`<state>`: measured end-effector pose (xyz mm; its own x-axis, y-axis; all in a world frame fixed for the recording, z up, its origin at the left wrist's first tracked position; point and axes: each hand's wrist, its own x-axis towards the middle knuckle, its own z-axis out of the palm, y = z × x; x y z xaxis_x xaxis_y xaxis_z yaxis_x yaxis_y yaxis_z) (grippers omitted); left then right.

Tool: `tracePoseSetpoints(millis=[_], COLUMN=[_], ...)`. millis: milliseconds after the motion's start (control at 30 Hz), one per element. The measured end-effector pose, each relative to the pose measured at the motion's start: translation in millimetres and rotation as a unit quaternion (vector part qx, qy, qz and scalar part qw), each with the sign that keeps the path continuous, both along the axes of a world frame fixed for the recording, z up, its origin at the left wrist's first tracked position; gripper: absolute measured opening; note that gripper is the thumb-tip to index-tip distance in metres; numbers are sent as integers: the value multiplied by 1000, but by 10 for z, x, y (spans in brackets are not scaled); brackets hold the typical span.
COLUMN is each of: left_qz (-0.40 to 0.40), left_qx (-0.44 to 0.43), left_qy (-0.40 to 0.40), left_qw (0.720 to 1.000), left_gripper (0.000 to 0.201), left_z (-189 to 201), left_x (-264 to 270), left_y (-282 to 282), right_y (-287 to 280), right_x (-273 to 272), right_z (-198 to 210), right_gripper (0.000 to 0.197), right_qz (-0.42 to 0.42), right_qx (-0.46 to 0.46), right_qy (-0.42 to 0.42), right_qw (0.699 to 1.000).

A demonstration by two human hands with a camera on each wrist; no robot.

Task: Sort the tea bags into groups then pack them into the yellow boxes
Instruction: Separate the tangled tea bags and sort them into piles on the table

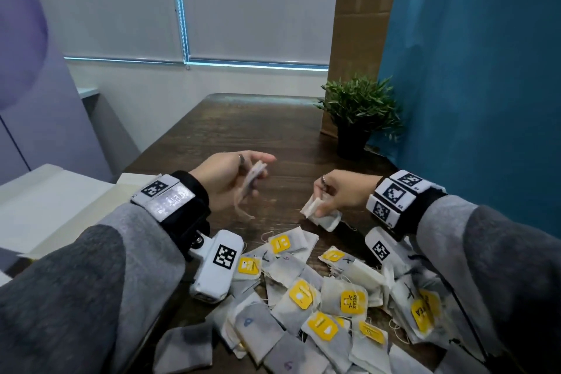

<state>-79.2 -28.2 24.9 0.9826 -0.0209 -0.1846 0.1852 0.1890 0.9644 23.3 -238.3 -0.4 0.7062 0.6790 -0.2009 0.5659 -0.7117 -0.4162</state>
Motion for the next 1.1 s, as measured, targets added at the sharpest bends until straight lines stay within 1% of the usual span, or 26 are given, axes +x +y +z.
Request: tracePoseSetpoints(millis=[67, 133, 167, 233, 267, 300, 367, 400, 500, 533, 600, 700, 767, 800, 833, 933, 967, 1033, 1100], left_qz=[-12, -52, -67, -82, -75, -60, -30, -17, 1, -2, -24, -66, -101, -113, -123, -130, -124, -101, -46], left_qx=[-89, -166, -191, -221, -232, -238, -229, -216, -157, -141, -119, -137, -150, -154, -159, -147, -140, -150, -190], left_qy=[23, 32, 27, 13, 12, 16, 32, 37, 37, 35, 29, 28, 32, 29, 23, -25, -41, -62, -47], left_qw=[996, 984, 979, 972, 970, 969, 973, 976, 987, 989, 992, 988, 983, 981, 979, 980, 982, 981, 980], left_gripper=[30, 41, 46, 52, 50, 42, 23, 17, 14, 15, 25, 32, 45, 50, 51, 32, 29, 34, 36], left_z=[64, 90, 102, 100, 90, 86, 77, 74, 64, 54, 54, 61, 49, 41, 39, -13, -34, -70, -98], left_x=[-83, -149, -183, -225, -235, -240, -233, -229, -233, -238, -248, -271, -295, -313, -344, -420, -442, -459, -457], left_y=[22, 65, 70, 63, 50, 30, -7, -24, -63, -69, -64, -103, -160, -187, -212, -223, -207, -162, -113], right_y=[-74, -136, -163, -205, -223, -237, -253, -253, -252, -249, -239, -134, 15, 101, 180, 317, 329, 322, 305], right_x=[-34, -83, -122, -208, -259, -312, -397, -431, -482, -504, -555, -664, -740, -769, -795, -847, -859, -864, -844], right_z=[106, 227, 285, 386, 431, 467, 509, 518, 513, 516, 541, 595, 613, 615, 612, 602, 604, 618, 630], right_gripper=[26, 24, 24, 21, 20, 18, 20, 23, 38, 39, 33, 19, 16, 16, 16, 14, 13, 11, 13], right_qz=[-12, -27, -35, -42, -40, -38, -31, -31, -36, -37, -40, -31, -29, -28, -27, -36, -44, -65, -88], right_qx=[52, 102, 135, 215, 249, 276, 320, 343, 392, 399, 408, 423, 423, 415, 403, 372, 367, 364, 385], right_qy=[-23, -38, -29, 16, 39, 60, 97, 119, 172, 178, 188, 219, 230, 224, 211, 150, 126, 62, 19], right_qw=[998, 994, 990, 975, 967, 959, 942, 931, 903, 899, 893, 879, 876, 881, 890, 915, 921, 927, 918])
